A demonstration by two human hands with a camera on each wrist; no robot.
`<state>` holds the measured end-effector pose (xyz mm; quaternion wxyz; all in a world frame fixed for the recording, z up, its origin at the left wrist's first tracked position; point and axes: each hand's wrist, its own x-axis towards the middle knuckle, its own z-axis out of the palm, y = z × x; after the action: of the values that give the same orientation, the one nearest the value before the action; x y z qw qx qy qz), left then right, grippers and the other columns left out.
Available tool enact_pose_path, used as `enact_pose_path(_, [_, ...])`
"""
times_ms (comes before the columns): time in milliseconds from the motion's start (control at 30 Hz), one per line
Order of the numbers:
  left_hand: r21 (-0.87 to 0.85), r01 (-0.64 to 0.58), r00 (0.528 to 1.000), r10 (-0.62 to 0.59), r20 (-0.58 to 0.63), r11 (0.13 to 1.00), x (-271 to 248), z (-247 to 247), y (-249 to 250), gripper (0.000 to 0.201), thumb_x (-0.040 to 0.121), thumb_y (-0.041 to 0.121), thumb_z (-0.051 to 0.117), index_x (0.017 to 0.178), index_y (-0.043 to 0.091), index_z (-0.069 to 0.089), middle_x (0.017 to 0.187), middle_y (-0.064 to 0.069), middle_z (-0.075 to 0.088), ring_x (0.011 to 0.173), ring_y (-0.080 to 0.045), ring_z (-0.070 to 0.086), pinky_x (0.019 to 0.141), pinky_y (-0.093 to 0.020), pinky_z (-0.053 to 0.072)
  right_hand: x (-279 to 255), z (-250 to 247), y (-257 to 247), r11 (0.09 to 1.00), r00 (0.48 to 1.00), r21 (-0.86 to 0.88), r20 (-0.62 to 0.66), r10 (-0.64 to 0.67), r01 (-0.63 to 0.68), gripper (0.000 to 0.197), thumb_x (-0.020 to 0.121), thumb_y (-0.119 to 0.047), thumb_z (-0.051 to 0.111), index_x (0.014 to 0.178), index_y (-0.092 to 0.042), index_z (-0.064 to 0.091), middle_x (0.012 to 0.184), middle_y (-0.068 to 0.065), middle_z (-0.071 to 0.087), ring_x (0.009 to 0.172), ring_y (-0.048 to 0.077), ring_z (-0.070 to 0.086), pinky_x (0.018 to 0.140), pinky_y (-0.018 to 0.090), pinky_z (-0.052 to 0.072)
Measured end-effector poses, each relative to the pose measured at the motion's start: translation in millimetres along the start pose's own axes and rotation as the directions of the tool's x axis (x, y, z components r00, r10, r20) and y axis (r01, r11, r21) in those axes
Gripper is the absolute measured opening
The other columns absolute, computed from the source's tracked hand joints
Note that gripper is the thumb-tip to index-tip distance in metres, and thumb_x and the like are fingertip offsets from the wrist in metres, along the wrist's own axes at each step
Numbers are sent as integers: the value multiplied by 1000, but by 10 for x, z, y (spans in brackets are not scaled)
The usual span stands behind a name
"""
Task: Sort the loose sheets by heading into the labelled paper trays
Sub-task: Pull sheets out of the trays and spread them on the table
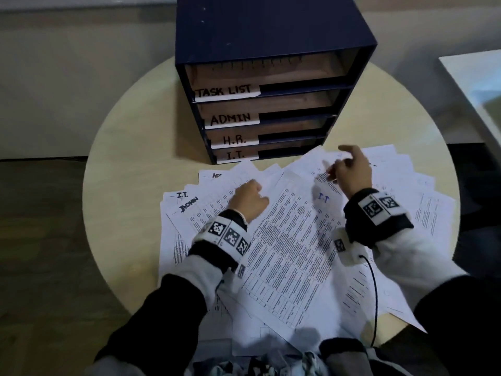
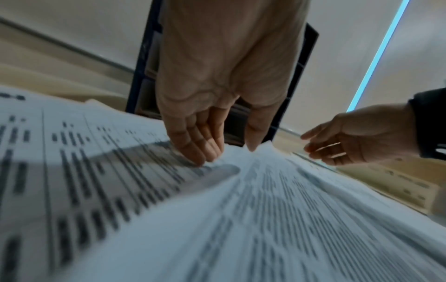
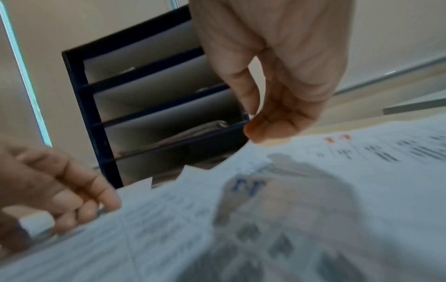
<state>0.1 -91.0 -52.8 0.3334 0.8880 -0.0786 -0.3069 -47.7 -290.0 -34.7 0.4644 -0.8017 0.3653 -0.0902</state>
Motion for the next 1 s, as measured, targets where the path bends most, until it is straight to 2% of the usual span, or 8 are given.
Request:
enact_pose_path(100, [89, -3, 1000, 1, 19, 996, -5, 189, -51, 40, 83, 17, 61, 120, 6, 50, 129, -13, 41, 120, -29, 44, 102, -42, 41, -106, 0, 215, 974, 983, -195, 114, 143, -119, 36, 87, -7, 56, 123, -8, 50, 110, 19, 63, 104, 32, 59, 94, 40, 45])
enact_pose_path(233, [39, 10, 1000, -11, 22, 999, -12, 285, -67, 4, 74, 12, 66, 78, 11, 66, 117, -14, 49, 114, -30, 49, 97, -42, 46, -262, 86, 311, 892, 956, -451, 245, 163, -37, 42, 77, -18, 69, 117, -18, 56, 121, 11, 51, 113, 32, 49, 98, 45, 39])
enact_pose_path(333, [27, -19, 999, 18, 36, 999, -24, 307, -89, 7, 79, 13, 63, 85, 10, 66, 117, -12, 51, 109, -27, 52, 97, -41, 46, -311, 101, 261, 862, 940, -506, 294, 176, -3, 48, 76, -23, 72, 120, -19, 51, 122, 7, 51, 114, 29, 48, 97, 41, 31])
enact_pose_path(433, [-80, 5, 1000, -5, -3, 997, -32, 222, -77, 25, 89, 23, 56, 110, 10, 56, 118, -9, 54, 108, -25, 54, 97, -40, 45, -344, 125, 259, 886, 935, -453, 347, 72, 100, 26, 80, -5, 60, 101, -20, 56, 102, 6, 61, 105, 28, 54, 96, 39, 30])
enact_pose_path(567, [-222, -62, 993, 83, 84, 973, -176, 9, 8, 39, 98, 46, 33, 108, 18, 57, 103, 6, 53, 95, -8, 50, 85, -25, 38, -482, 176, 306, 905, 852, -284, 505, -140, 317, 34, 71, 6, 64, 61, -26, 59, 74, -3, 60, 82, 24, 60, 91, 52, 43])
enact_pose_path(733, [-258, -102, 869, 212, 447, 961, -326, -55, -48, 116, 38, 96, 41, 116, 10, 57, 111, 0, 60, 98, -16, 56, 94, -31, 42, -572, 190, 336, 933, 877, -171, 427, -219, 316, 35, 67, 4, 72, 58, -28, 60, 74, -5, 58, 78, 20, 57, 88, 43, 44])
enact_pose_path(867, [-179, -44, 890, 120, 440, 983, -317, -5, -70, 43, 79, 44, 66, 103, 9, 59, 84, 2, 58, 75, -12, 55, 62, -14, 44, -508, 141, 244, 977, 902, -141, 423, -88, 161, 17, 77, -9, 71, 93, -12, 64, 87, 4, 60, 83, 19, 56, 73, 26, 46])
enact_pose_path(1000, [-80, 0, 989, 12, 150, 997, -227, -1, -71, 31, 96, 20, 49, 117, -1, 57, 109, -17, 63, 86, -24, 57, 68, -26, 45, -88, 37, 287, 944, 960, -295, 274, -62, 145, 27, 82, -10, 66, 108, -7, 62, 108, 9, 60, 101, 23, 56, 90, 30, 44])
